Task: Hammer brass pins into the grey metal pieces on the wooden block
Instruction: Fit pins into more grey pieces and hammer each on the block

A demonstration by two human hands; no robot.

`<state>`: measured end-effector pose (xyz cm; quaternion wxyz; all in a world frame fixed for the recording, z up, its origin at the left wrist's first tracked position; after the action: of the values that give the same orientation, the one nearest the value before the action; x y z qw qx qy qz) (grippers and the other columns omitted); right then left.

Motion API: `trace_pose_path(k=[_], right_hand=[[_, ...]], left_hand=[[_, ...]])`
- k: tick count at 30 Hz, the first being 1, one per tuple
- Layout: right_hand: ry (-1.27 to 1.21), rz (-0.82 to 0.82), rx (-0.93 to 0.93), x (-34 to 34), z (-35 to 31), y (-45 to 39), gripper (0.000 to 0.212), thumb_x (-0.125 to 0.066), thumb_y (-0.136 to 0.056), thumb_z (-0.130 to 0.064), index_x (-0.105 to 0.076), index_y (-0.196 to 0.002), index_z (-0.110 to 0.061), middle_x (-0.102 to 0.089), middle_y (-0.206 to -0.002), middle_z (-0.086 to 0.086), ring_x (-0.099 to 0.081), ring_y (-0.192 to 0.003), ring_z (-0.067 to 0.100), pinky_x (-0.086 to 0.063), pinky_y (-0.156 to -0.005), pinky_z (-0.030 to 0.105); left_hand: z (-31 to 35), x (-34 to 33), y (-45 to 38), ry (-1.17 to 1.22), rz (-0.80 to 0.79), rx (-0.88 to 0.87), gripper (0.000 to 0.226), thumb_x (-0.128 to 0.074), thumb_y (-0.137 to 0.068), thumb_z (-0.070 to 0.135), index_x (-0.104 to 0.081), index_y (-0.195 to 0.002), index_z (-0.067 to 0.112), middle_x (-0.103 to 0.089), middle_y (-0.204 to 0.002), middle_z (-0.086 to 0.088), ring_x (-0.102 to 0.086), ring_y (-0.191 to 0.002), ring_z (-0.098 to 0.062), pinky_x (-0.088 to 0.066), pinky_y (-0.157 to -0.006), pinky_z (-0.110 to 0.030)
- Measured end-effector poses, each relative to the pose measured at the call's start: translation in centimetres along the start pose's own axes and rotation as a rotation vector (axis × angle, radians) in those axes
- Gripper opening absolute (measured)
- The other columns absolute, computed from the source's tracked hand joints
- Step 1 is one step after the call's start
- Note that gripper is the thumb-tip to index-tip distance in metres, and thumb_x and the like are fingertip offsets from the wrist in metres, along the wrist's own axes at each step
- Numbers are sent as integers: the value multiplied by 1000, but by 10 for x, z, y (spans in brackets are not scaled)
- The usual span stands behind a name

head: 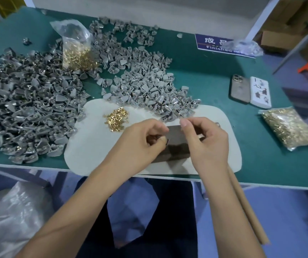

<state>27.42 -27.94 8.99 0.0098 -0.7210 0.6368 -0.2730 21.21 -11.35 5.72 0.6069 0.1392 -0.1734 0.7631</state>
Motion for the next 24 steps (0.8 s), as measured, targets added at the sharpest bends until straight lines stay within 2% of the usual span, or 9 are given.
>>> trace_pose_path(k=[3, 6, 8, 13, 15, 17, 20, 24], right_hand=[[47, -9, -27, 7, 9, 11, 21, -68, -95, -39, -70, -79, -25, -68, -72, -12, -57, -66, 4, -48, -67, 25], [95, -23, -58, 8, 18, 18, 27, -65, -94, -47, -67, -78, -25, -65, -70, -10, -59, -71, 14, -50, -71, 40], [99, -38, -60, 6, 21, 22, 24, -65, -95, -45, -65, -79, -27, -64, -71, -13, -59, -71, 12, -50, -70, 38], [79, -34, -35, 5, 19, 28, 15, -68, -95, -37, -66, -82, -27, -65, -78, -17, -60, -75, 10, -43, -67, 20], [74, -41, -34, 5, 19, 28, 10, -70, -94, -33, -69, -85, -28, -66, -82, -19, -62, -78, 10, -45, -70, 20], [89, -63, -37, 4, 20, 27, 5, -72, -94, -27, -72, -89, -29, -69, -86, -20, -64, -83, 10, -49, -74, 27], [161, -102, -36, 1, 18, 23, 8, -69, -96, -20, -74, -97, -25, -71, -92, -16, -64, -89, 13, -52, -80, 41], [252, -216, 47, -12, -2, 16, 5, -70, -93, -22, -75, -93, -23, -70, -89, -13, -62, -90, 16, -51, -84, 44]], left_hand=[[3, -7, 5, -60, 12, 2, 16, -69, -85, 19, -67, -87, 34, -68, -81, 13, -63, -74, -3, -43, -63, -11], [8, -8, 6, -120, 16, -18, 17, -71, -83, 16, -69, -83, 33, -64, -83, 11, -61, -78, -1, -43, -66, -8], [9, -5, 4, -174, 20, -23, 14, -73, -85, 19, -70, -86, 33, -63, -84, 14, -59, -80, 2, -42, -67, -7], [3, 7, 0, -344, 89, -8, 9, -75, -86, 36, -67, -88, 34, -60, -82, 16, -56, -76, 1, -38, -62, -11], [5, 9, 4, -452, 118, -24, 13, -72, -86, 47, -67, -87, 34, -58, -83, 16, -56, -82, -2, -44, -68, -24], [4, 12, 8, -474, 134, -28, 16, -71, -84, 51, -68, -90, 36, -57, -85, 16, -55, -84, -1, -45, -69, -29], [0, 13, 14, -301, 107, -42, 16, -79, -83, 36, -72, -97, 34, -59, -87, 16, -53, -81, 4, -38, -69, -11], [-1, 17, 21, -264, 146, -47, 21, -80, -83, 21, -73, -101, 28, -61, -89, 14, -54, -79, 0, -36, -69, -6]])
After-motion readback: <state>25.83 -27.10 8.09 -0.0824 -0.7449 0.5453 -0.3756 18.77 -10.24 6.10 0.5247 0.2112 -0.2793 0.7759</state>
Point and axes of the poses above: each hand's wrist, its own y-axis away from the middle knuckle, its own x-axis out of the back of the hand, z = x × y, the point moved 10 cm from there along -y, towards the middle knuckle
